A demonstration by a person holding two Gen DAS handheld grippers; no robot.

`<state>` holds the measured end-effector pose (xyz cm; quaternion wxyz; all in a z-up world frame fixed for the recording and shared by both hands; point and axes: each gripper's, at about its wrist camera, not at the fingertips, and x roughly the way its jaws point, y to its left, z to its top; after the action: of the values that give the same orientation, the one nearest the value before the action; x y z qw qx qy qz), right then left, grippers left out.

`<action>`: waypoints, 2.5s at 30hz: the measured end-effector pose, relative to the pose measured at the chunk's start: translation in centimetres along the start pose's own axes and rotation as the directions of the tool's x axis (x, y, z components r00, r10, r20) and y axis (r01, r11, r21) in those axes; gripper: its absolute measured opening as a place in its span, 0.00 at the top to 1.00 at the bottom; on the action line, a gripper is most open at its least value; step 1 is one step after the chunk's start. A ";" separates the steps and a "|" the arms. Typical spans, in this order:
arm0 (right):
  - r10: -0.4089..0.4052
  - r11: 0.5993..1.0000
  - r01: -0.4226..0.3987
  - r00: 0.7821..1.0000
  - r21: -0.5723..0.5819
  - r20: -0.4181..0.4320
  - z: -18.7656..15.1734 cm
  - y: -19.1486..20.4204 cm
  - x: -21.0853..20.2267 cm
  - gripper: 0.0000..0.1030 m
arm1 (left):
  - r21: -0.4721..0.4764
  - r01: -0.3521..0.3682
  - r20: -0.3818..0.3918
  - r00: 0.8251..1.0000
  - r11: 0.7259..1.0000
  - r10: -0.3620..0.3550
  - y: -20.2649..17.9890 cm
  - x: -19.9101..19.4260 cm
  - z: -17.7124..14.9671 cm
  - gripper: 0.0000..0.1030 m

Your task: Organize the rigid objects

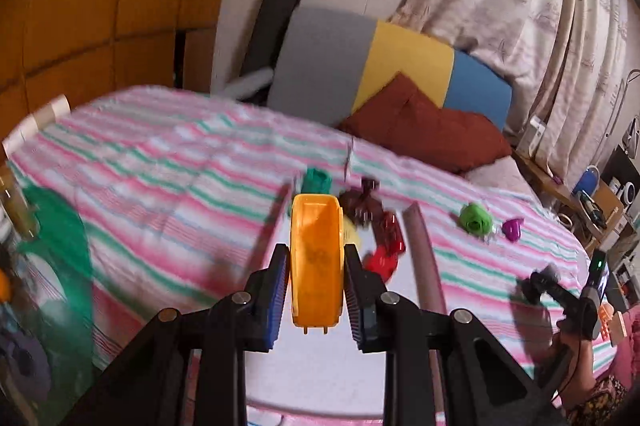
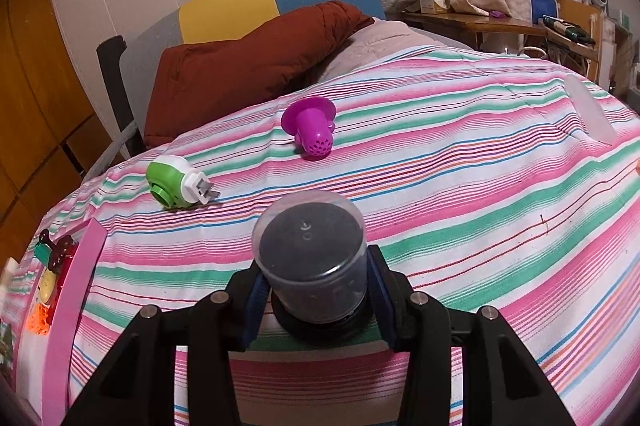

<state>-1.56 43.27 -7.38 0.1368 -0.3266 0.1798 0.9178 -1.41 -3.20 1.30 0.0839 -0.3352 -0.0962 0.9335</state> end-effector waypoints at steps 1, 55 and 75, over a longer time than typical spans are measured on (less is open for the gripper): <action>0.002 1.000 -0.002 1.000 0.000 0.000 0.0 0.0 -0.1 0.55 | -0.003 0.007 -0.023 1.000 1.000 -0.007 0.1 0.6 -0.6 0.75; 0.494 0.736 -0.573 0.818 -0.360 -0.293 -8.3 25.9 -6.4 0.55 | 0.013 -0.051 -0.129 0.990 0.999 0.053 0.2 3.4 -5.3 0.68; 0.404 0.762 -0.516 0.851 -0.392 -0.334 -8.8 27.4 -2.0 0.50 | -0.001 -0.080 -0.128 0.989 0.997 0.079 0.9 3.1 -5.1 0.68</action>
<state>-5.34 14.68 -5.82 -0.1987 -0.3988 0.0426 0.8942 -0.63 -2.75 -4.66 0.0517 -0.3981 -0.0802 0.9124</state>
